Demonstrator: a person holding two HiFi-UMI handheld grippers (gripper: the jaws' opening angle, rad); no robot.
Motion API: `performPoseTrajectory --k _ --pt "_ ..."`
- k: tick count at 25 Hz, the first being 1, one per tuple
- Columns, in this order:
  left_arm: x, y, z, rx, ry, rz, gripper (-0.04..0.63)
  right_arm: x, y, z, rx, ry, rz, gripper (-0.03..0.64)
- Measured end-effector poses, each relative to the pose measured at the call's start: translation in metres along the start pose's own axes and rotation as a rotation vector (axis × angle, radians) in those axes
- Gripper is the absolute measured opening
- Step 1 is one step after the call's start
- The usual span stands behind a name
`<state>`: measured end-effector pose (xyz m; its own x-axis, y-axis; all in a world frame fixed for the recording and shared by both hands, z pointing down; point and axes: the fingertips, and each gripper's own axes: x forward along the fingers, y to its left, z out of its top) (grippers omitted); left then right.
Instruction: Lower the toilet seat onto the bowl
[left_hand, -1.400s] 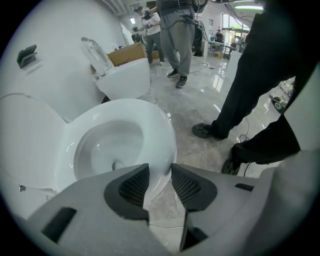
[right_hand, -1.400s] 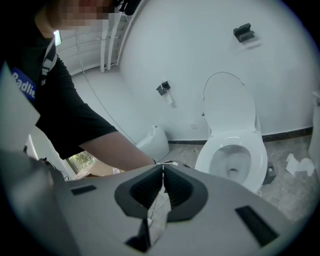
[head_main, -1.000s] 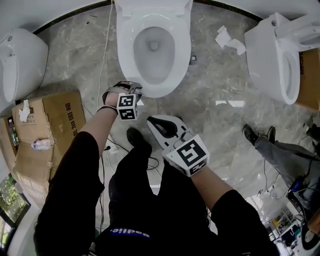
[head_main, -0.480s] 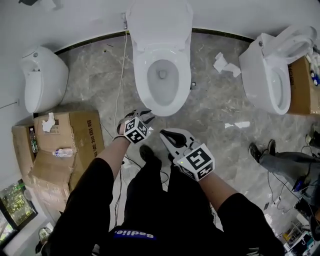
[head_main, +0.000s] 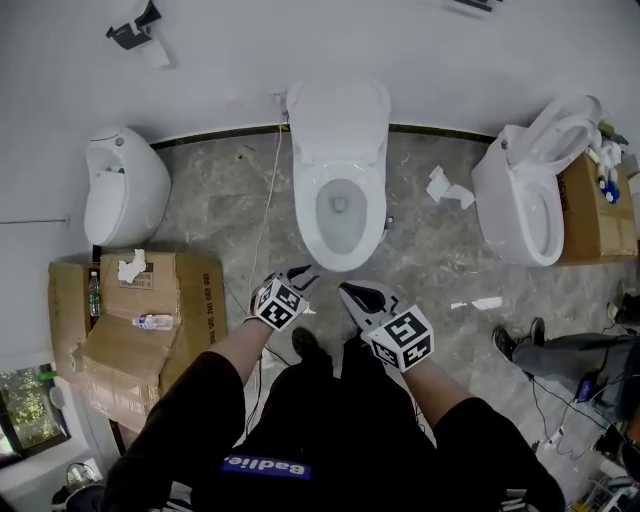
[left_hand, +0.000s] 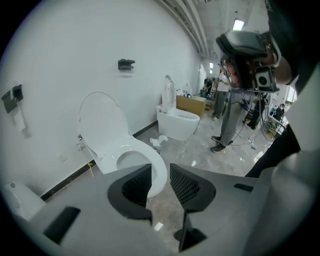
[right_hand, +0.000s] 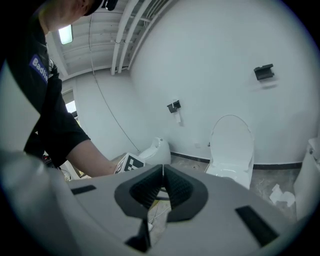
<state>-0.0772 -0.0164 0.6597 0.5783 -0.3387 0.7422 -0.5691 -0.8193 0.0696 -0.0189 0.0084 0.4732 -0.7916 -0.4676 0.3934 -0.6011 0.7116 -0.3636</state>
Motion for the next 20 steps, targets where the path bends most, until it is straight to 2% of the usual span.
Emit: performPoseTrajectory --k 4,12,14,20 --pt "-0.036 -0.009 0.032 -0.1 -0.105 0.035 0.121 -0.013 0.009 0.018 -0.019 -0.007 -0.008 0.029" --pt "-0.131 -0.022 0.111 -0.28 -0.434 0.123 0.096 -0.033 0.032 0.06 -0.078 -0.069 0.0 0.029" --pt "-0.154 -0.028 0.13 -0.285 -0.506 0.13 0.086 -0.037 0.037 0.07 -0.093 -0.089 -0.001 0.028" --pt "-0.222 -0.038 0.181 -0.237 -0.678 0.137 0.056 -0.044 0.048 0.095 -0.134 -0.136 0.006 0.028"
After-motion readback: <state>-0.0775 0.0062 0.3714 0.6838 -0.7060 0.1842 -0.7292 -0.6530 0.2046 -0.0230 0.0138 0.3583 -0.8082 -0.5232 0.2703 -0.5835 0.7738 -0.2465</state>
